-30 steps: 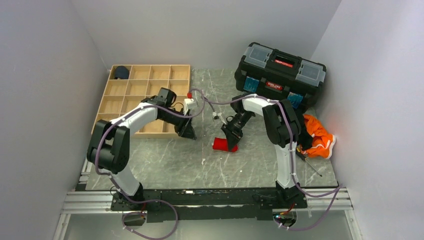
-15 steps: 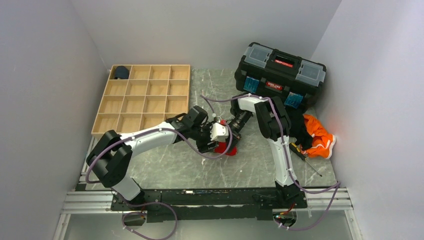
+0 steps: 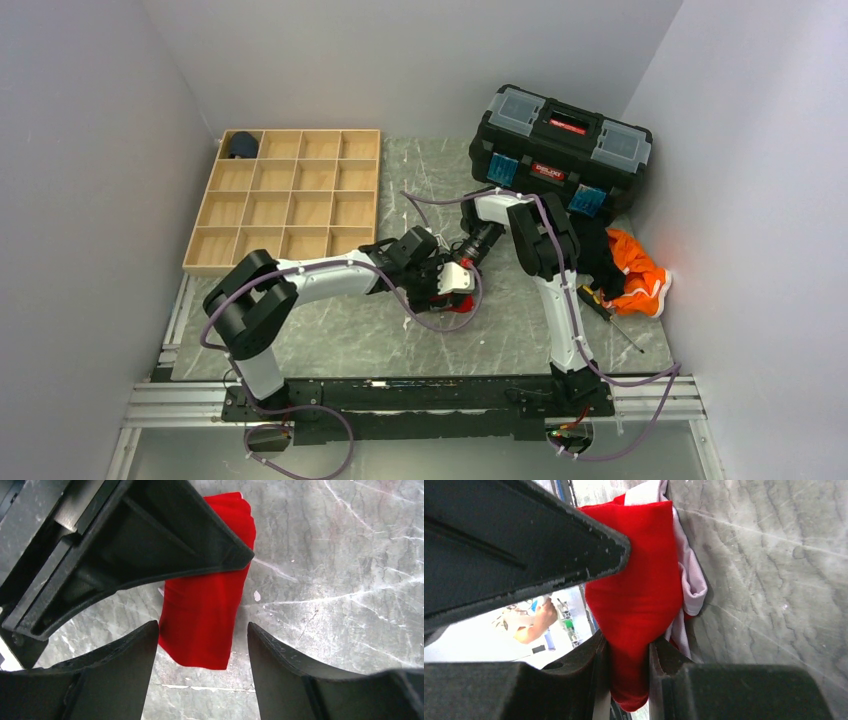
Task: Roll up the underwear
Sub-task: Roll the underwear to the center of the board.
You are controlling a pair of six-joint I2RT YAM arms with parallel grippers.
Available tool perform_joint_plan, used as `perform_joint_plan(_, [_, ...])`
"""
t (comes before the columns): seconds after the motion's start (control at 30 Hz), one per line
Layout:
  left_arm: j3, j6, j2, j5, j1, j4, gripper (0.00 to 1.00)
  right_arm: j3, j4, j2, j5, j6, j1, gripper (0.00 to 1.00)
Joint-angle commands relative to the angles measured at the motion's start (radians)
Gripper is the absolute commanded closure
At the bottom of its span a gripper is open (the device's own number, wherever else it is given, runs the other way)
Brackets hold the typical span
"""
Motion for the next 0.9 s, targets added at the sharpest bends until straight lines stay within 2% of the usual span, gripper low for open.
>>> perform_joint_plan(0.0, [0.036, 0.031, 0.008, -0.038, -0.03, 0.061, 0.29, 0.008, 0.058, 0.065, 0.077, -0.057, 0.008, 1.0])
perform_joint_plan(0.47, [0.054, 0.048, 0.061, -0.048, -0.07, 0.068, 0.26, 0.044, -0.035, 0.14, 0.034, -0.113, -0.003, 1.0])
perform_joint_plan(0.87, [0.085, 0.06, 0.13, -0.058, -0.086, 0.074, 0.26, 0.042, -0.036, 0.165, 0.029, -0.109, -0.012, 1.0])
